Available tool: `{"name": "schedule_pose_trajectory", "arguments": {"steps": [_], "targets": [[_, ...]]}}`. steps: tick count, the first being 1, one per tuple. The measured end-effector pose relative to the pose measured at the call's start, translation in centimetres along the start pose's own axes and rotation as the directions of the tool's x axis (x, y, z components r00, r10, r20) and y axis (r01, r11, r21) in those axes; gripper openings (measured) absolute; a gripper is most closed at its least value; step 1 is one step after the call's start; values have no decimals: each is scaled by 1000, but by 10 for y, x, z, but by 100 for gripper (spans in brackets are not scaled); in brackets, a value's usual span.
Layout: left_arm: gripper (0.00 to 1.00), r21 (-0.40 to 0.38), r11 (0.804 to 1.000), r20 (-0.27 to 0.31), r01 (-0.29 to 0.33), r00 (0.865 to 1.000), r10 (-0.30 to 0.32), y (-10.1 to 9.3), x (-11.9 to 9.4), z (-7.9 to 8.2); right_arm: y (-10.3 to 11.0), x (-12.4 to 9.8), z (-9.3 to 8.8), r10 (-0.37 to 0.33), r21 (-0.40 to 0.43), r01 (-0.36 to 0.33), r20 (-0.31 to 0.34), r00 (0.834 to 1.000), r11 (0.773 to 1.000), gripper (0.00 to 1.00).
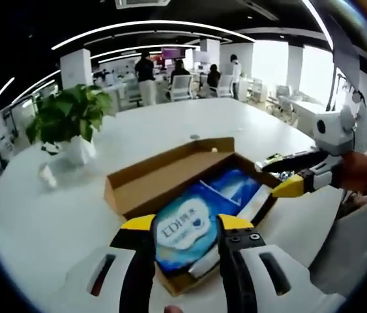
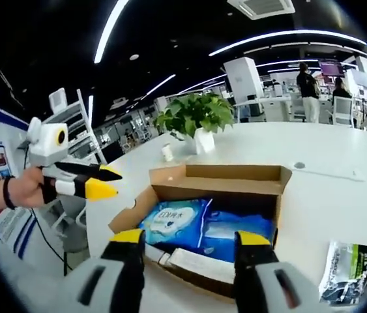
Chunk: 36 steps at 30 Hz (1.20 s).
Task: Operate the shoe box by opening the lid, removing the specified soft item, and placing it in the target area until the item is outside and the box remains undamaged.
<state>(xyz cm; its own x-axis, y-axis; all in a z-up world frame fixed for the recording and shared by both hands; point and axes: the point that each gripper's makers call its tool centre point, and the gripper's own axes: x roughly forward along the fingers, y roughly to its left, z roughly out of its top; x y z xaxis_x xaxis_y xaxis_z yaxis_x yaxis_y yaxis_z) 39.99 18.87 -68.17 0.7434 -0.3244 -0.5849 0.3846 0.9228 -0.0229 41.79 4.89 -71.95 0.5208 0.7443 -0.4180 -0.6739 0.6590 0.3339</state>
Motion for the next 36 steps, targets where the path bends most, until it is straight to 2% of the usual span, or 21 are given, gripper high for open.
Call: {"name": "schedule_pose_trajectory", "arguments": {"steps": [15, 22, 29, 36], "targets": [[36, -31, 999, -20, -20, 1000, 19, 29, -14, -21, -5, 35, -6, -3, 91, 5, -17, 1000, 996, 52], [37, -46, 998, -20, -37, 999, 36, 44, -22, -26, -3, 53, -5, 5, 98, -2, -25, 1000, 995, 50], [37, -51, 998, -10, -46, 999, 46, 52, -27, -28, -1, 70, -10, 13, 103, -6, -60, 998, 995, 48], [37, -59, 997, -6, -55, 998, 55, 61, -32, -32, 3, 79, -14, 19, 110, -10, -84, 996, 994, 46]]}}
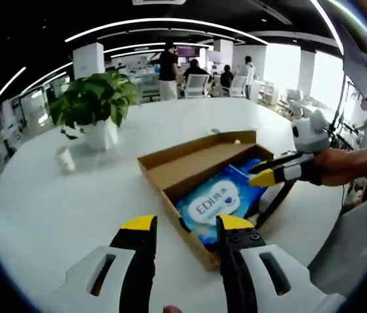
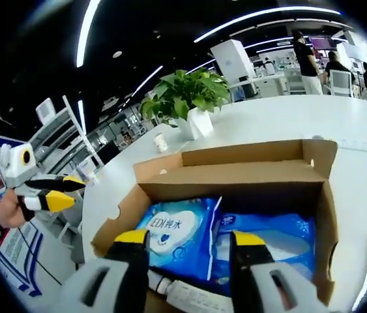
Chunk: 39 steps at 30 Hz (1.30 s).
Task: Operate the shoe box by opening the lid, removing the specified soft item, and placing it in the target area until the item is outside and the box remains undamaged.
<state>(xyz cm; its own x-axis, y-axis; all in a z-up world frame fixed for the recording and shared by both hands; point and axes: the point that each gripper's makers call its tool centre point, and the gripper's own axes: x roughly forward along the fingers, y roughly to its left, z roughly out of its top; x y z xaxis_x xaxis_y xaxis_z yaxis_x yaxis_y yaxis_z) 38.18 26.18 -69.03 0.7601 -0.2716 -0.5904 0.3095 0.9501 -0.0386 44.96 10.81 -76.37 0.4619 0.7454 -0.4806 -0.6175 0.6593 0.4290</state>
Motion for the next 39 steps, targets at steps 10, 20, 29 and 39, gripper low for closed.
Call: {"name": "schedule_pose_trajectory", "arguments": {"steps": [10, 20, 29, 39], "targets": [[36, -18, 1000, -2, -12, 1000, 12, 9, -3, -7, 9, 4, -3, 15, 6, -15, -17, 1000, 1000, 42], [36, -25, 1000, -9, -16, 1000, 16, 13, -2, -11, 13, 6, -6, 18, 17, -18, -38, 999, 1000, 35], [36, -30, 1000, -10, -3, 1000, 3, 9, 3, -13, 7, 6, -4, -11, -16, 10, -47, 999, 1000, 14], [36, -25, 999, -13, 22, 1000, -22, -2, 11, -14, -5, 5, -10, -72, -39, 68, -101, 992, 997, 0]]}}
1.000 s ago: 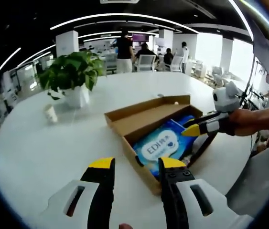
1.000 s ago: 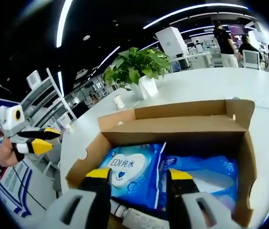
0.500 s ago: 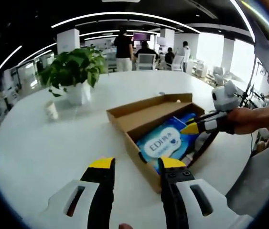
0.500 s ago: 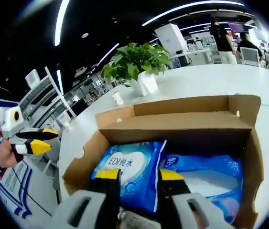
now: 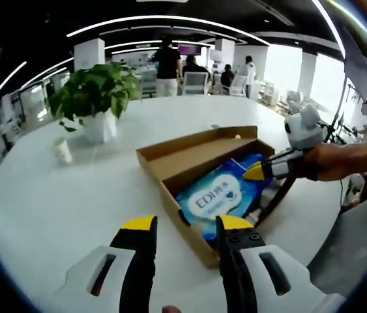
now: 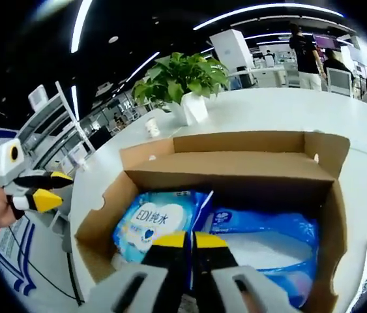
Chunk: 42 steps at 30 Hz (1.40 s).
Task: Operate the shoe box by opening the lid, removing the specified soft item, and placing it in the target area until the item is outside and the box remains undamaged.
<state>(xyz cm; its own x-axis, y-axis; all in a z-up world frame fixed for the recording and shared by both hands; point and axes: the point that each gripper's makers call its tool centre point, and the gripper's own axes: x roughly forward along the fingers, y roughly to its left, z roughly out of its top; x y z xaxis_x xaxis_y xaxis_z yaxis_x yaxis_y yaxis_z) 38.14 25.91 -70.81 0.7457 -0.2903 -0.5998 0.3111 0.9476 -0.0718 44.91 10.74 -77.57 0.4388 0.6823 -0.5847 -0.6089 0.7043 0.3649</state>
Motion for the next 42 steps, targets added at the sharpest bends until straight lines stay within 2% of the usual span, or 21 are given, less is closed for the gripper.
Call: {"name": "schedule_pose_trajectory", "arguments": {"steps": [20, 25, 42], "targets": [[36, 9, 999, 0, 31, 1000, -31, -15, 12, 6, -1, -14, 0, 1, -8, -1, 1, 1000, 1000, 0], [37, 12, 999, 5, 43, 999, -43, -23, 18, 10, -11, -16, 4, 1, -6, 0, 12, 1000, 1000, 0], [36, 26, 996, -19, 84, 996, -84, -46, 38, 13, -23, -40, 5, -3, -8, 3, 35, 999, 1000, 0]]}}
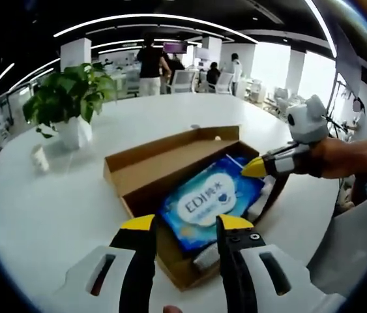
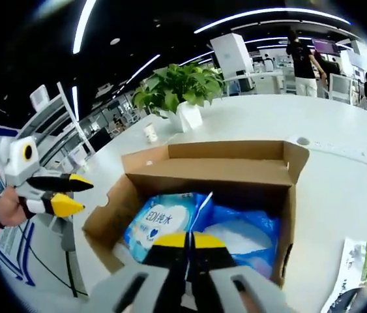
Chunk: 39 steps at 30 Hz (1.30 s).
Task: Operate the shoe box by opening the lid, removing the specified soft item, and placing it in the target area until the item is outside and the box remains undamaged.
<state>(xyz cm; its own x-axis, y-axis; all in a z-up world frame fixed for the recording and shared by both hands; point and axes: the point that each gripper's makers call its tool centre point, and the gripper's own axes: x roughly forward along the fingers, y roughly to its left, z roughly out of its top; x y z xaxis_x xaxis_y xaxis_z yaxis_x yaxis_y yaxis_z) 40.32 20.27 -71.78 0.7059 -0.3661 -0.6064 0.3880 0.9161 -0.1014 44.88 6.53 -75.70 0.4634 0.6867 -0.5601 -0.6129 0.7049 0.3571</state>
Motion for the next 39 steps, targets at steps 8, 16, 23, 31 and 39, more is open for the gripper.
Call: {"name": "schedule_pose_trajectory", "arguments": {"steps": [8, 16, 23, 31, 39], "targets": [[36, -3, 1000, -34, 10, 999, -10, -5, 13, -6, -12, -1, -1, -5, -5, 5, 3, 1000, 1000, 0], [36, -10, 1000, -69, 16, 997, -17, -8, 25, -14, -21, -6, -2, -10, -5, 10, 8, 1000, 1000, 0], [36, -20, 999, -92, 27, 995, -28, -13, 38, -17, -27, -14, -2, -17, -4, 17, 11, 1000, 1000, 0], [35, -37, 999, -126, 35, 991, -40, -12, 57, -24, -31, -21, -6, -22, 8, 22, 14, 1000, 1000, 0], [34, -41, 998, -155, 48, 986, -54, -17, 65, -31, -39, -29, -9, -31, 16, 30, 15, 999, 999, 0]]}}
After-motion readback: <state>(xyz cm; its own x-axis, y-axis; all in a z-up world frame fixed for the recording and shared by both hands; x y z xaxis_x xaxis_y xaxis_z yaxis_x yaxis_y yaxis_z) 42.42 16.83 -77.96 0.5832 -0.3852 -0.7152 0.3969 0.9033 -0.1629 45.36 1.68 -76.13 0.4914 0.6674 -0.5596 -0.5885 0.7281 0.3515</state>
